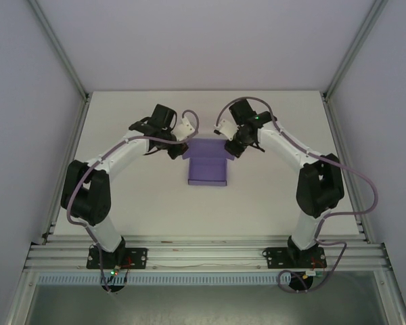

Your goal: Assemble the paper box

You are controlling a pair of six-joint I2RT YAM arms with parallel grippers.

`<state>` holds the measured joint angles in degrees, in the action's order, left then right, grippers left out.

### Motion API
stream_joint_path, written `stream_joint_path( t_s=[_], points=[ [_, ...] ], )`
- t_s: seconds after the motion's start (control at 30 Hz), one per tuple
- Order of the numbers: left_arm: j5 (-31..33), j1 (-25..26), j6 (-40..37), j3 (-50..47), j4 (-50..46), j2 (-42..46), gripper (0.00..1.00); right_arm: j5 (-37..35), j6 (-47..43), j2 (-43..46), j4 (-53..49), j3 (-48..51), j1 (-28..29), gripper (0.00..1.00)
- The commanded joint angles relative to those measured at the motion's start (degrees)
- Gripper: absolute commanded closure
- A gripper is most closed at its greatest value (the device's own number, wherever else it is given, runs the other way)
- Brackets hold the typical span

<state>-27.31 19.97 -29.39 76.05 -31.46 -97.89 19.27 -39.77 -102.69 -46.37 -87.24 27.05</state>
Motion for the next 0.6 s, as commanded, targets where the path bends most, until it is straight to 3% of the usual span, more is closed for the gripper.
stream_joint_path(
  t_s=[0.0, 0.13, 0.37, 0.47, 0.57],
  points=[
    [1.69, 0.42, 3.34, 0.98, 1.6, 0.65, 1.0, -1.44, 2.2, 1.52, -0.06, -0.27, -0.22, 0.92],
    [3.78, 0.82, 10.53, 0.22, 5.08, 2.15, 1.0, -2.39, 9.09, 4.43, 4.72, 1.62, -0.24, 0.94],
    [3.81, 1.38, 27.84, -2.91, 13.28, 5.43, 1.0, -3.6, 31.19, 6.63, 12.91, 4.28, 1.17, 0.96],
    [0.53, 1.54, 31.44, -4.59, 15.5, 5.36, 1.0, -5.48, 41.54, 6.08, 17.04, 5.9, 2.02, 0.98],
    [1.18, 1.57, 34.87, -6.63, 18.28, 5.48, 1.0, -8.42, 48.6, 5.58, 21.07, 7.29, 3.85, 1.0]
  ],
)
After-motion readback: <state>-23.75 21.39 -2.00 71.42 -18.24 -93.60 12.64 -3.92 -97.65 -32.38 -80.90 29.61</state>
